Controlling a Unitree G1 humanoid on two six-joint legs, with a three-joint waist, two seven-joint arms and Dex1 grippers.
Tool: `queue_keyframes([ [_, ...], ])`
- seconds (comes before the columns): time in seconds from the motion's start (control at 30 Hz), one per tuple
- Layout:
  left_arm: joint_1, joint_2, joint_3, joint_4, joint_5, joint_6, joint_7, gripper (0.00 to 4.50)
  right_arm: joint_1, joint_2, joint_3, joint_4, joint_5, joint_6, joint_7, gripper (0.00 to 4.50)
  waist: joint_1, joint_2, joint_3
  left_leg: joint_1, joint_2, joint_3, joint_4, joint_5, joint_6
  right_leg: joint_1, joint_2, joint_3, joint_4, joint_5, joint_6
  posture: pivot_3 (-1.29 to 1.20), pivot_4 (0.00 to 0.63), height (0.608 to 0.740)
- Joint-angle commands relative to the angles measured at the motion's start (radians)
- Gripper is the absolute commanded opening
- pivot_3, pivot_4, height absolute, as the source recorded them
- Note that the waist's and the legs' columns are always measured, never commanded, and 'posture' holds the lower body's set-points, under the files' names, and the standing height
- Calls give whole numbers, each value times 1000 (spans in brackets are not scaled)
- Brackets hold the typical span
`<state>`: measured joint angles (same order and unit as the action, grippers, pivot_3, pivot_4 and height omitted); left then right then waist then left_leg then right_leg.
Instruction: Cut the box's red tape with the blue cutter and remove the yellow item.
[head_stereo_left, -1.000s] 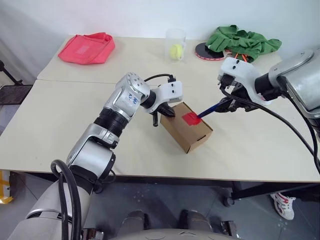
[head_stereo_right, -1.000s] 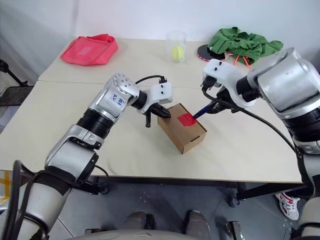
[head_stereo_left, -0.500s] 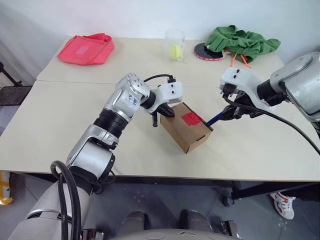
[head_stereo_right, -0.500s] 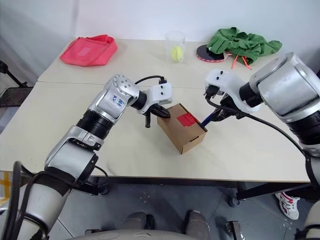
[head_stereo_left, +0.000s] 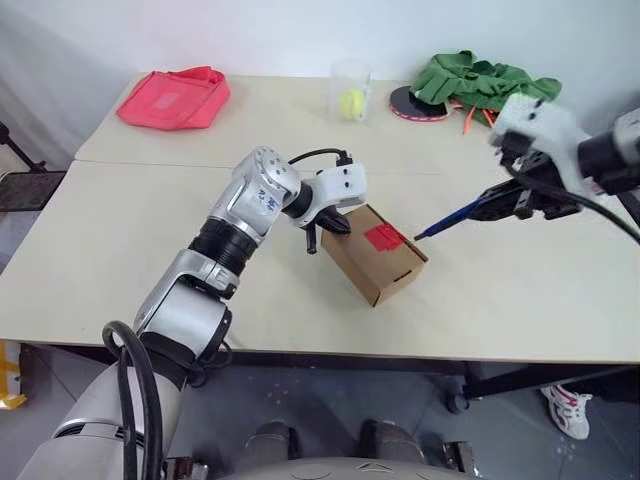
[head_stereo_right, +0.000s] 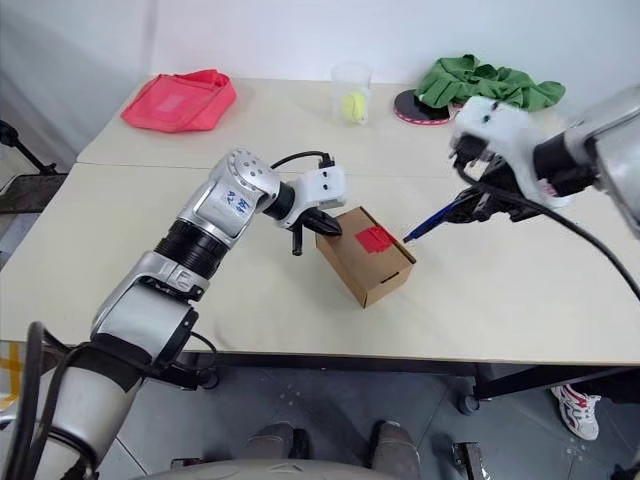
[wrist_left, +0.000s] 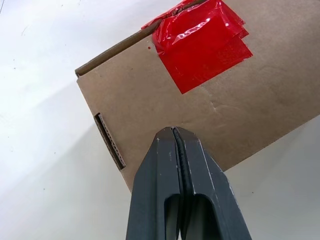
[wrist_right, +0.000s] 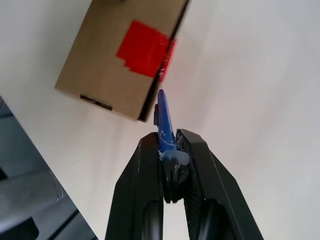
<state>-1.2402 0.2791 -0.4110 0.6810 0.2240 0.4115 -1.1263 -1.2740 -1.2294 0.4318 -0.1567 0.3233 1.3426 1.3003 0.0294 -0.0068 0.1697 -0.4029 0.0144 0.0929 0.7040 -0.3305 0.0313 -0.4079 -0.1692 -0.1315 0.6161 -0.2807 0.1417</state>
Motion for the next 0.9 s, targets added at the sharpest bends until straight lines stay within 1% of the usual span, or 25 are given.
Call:
queue_keyframes([
  [0.03, 61, -19, -66, 96, 50, 14, 10, 23, 3, -32, -144, -13, 30, 29, -41, 176, 0, 0, 0, 0, 0, 0, 0, 0, 0, 0, 0, 0, -1, 0, 0, 0, 150, 740],
  [0.07, 59, -19, -65, 99, 50, 13, 10, 23, 15, -24, -187, -13, 36, 36, -68, 176, 0, 0, 0, 0, 0, 0, 0, 0, 0, 0, 0, 0, -1, 0, 0, 0, 150, 740],
  [0.1, 57, -20, -60, 103, 46, 11, 9, 23, 60, -16, -260, -25, 29, 25, -119, 176, 0, 0, 0, 0, 1, 0, 0, 0, 0, 1, 0, 0, -2, 0, 0, 0, 150, 740],
  [0.17, 55, -23, -47, 106, 34, 9, 7, 23, 263, 14, -455, -95, -19, -8, -254, 176, 4, -5, -4, 0, 2, 0, 0, 0, 1, 2, 0, -1, -3, 0, 0, 0, 150, 740],
  [0.2, 54, -25, -42, 107, 31, 7, 8, 23, 350, 19, -517, -129, -34, -19, -299, 176, 6, -7, -6, 1, 2, -1, -1, 0, 1, 4, 0, -3, -5, 1, -1, 0, 150, 740],
  [0.23, 53, -27, -37, 109, 27, 13, 3, 23, 443, 48, -589, -167, -43, -40, -339, 176, 7, -8, -6, 2, 2, -1, -1, 0, 1, 7, -1, -4, -6, 1, 0, 0, 150, 740],
  [0.27, 53, -29, -30, 108, 20, 12, -1, 23, 539, 88, -653, -204, -60, -72, -386, 176, 6, -8, -6, 2, 2, -1, -1, 0, 2, 8, -1, -4, -8, 1, 0, 0, 150, 740],
  [0.3, 53, -31, -26, 107, 16, 11, -3, 23, 604, 120, -700, -229, -69, -99, -420, 176, 5, -6, -8, 2, 2, 0, 0, -1, 3, 8, -1, -2, -8, 1, 1, 0, 150, 740],
  [0.33, 52, -31, -22, 104, 11, 17, -11, 23, 670, 179, -760, -253, -76, -115, -468, 176, 4, -5, -8, 3, 1, 0, -1, -1, 3, 8, -1, -2, -9, 2, 1, 0, 150, 740],
  [0.4, 50, -33, -16, 100, 5, 20, -18, 23, 753, 276, -843, -280, -84, -163, -544, 176, 2, -4, -9, 4, 0, 1, -1, -1, 4, 9, -1, -2, -8, 2, 2, 0, 150, 740],
  [0.43, 48, -33, -15, 100, 5, 25, -20, 23, 806, 327, -883, -290, -91, -229, -576, 176, 2, -3, -8, 4, -1, 0, -1, -1, 4, 9, -1, -2, -8, 2, 2, 0, 150, 740],
  [0.53, 46, -32, -13, 100, 6, 26, -27, 23, 952, 444, -950, -282, -111, -393, -651, 176, 3, -3, -9, 4, -3, 0, -2, 0, 3, 10, 0, -3, -9, 2, 2, 0, 150, 740],
  [0.63, 44, -34, -10, 99, 5, 27, -31, 23, 1042, 528, -973, -248, -111, -515, -697, 176, -1, -3, -8, 7, -3, 2, -4, 0, 3, 12, 0, -3, -10, 2, 2, 0, 150, 740],
  [0.7, 44, -36, -8, 95, 2, 32, -37, 23, 1111, 581, -969, -191, -122, -625, -719, 176, -2, -3, -8, 9, -3, 2, -5, 0, 4, 13, 0, -1, -11, 2, 2, 0, 150, 740],
  [0.77, 44, -36, -8, 93, 1, 34, -40, 23, 1145, 602, -964, -156, -122, -697, -731, 176, -4, -3, -8, 12, -3, 2, -6, -1, 4, 16, 1, -1, -11, 2, 2, 0, 150, 740],
  [0.9, 43, -37, -5, 87, -3, 42, -45, 23, 1170, 671, -949, -12, -126, -848, -783, 176, -6, -1, -7, 13, -2, 3, -7, -1, 4, 16, 1, 1, -11, 2, 2, 0, 150, 740],
])
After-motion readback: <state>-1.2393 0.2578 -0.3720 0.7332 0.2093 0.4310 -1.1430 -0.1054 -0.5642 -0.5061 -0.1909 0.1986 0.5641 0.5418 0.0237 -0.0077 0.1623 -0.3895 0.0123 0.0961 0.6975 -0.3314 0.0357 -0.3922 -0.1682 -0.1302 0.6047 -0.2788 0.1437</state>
